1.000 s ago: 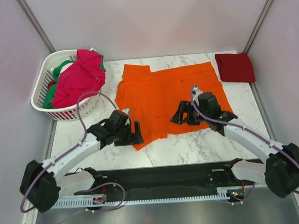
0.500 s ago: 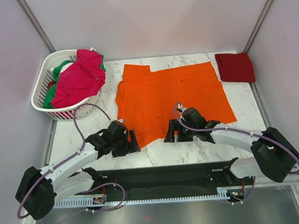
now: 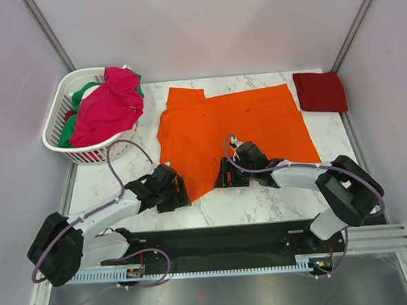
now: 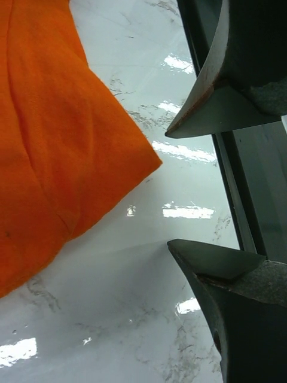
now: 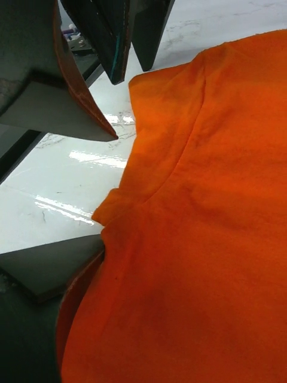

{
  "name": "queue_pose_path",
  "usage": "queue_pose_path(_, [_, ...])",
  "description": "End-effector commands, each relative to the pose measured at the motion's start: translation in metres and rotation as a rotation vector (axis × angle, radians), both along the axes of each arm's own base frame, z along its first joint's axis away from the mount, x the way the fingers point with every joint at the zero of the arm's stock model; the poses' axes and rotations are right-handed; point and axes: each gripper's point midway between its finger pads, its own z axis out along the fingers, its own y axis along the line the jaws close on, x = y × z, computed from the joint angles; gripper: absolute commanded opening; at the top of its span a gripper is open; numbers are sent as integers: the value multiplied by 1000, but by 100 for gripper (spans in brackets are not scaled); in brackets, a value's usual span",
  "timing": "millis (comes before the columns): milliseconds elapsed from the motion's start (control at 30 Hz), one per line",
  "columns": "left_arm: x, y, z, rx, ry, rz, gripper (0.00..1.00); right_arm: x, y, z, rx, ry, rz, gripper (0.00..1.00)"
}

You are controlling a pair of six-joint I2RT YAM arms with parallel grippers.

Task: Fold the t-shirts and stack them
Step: Flatten the tshirt out

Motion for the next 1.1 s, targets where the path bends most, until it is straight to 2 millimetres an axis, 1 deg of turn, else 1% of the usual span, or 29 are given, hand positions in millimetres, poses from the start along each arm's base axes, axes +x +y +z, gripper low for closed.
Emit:
queue_pose_path(0, [28,-13,11,-10,-76,26,75,6,5,-7,-20,-10,9,71])
queue_pose_path(33, [29,-14,10,-9,-77,24,74,6,5,-8,-20,-9,10,66])
queue_pose_path(67, [30,-15,9,-7,-78,24,74,7,5,-10,-23,-7,10,57])
queue_pose_path(133, [34,-18,5,-7,-81,26,72,6,6,-11,-22,-7,17,48])
queue_pose_path(167, [36,-18,4,-3,-86,30,71,5,6,-12,-24,-2,19,42])
queue_pose_path(233, [41,-20,3,-1,-93,36,67,5,6,-14,-23,1,22,35])
queue_pose_path(267, [44,-21,4,-4,-99,37,64,5,6,-16,-25,3,24,29])
queue_pose_path(367, [49,-28,6,-14,-110,26,33,4,8,-19,-26,12,32,19])
queue_pose_path(400, [50,-29,8,-18,-111,20,18,4,8,-19,-25,13,31,17])
queue_pose_path(433, [51,-32,11,-25,-117,3,8,4,9,-18,-22,12,35,15])
queue_pose_path(467, [51,-38,17,-48,-117,-15,3,4,9,-16,-18,13,36,11])
queue_pose_path(500, [54,-42,25,-64,-129,-19,2,2,9,-11,-15,14,39,9])
queue_pose_path(533, [51,-40,27,-62,-125,-20,2,2,9,-7,-12,12,40,7])
queue_pose_path(567, [47,-43,38,-83,-111,-34,2,4,10,4,3,-9,39,4])
queue_pose_path(633, [46,-45,52,-99,-114,-33,2,3,8,15,1,-16,36,3])
queue_pose_path(667, [47,-47,65,-112,-123,-34,2,3,6,29,6,-33,34,1])
queue_pose_path(700, [43,-44,74,-113,-122,-35,2,3,5,35,7,-43,30,1])
queue_pose_path(733, [45,-46,86,-126,-132,-32,3,1,2,40,-3,-37,27,1])
queue_pose_path(767, [43,-46,92,-130,-129,-35,4,3,3,57,19,-71,24,1])
queue_pose_path(800, [38,-43,97,-126,-113,-36,6,4,1,63,20,-79,15,1])
queue_pose_path(833, [38,-43,101,-129,-112,-36,8,1,-1,66,18,-77,15,1])
queue_pose_path(867, [38,-46,111,-147,-117,-42,9,2,-1,77,33,-98,14,4])
queue_pose_path(900, [37,-46,114,-146,-111,-41,16,1,-1,80,36,-98,10,15])
queue_pose_path(933, [37,-45,118,-144,-109,-39,24,2,-3,80,25,-95,1,38])
queue_pose_path(967, [37,-44,117,-136,-105,-33,33,3,-4,80,18,-95,-5,77])
queue_pose_path(1000, [38,-42,115,-126,-104,-24,47,4,-6,77,4,-92,-12,86])
queue_pose_path(1067, [42,-35,108,-89,-97,5,61,8,-9,68,-32,-82,-34,93])
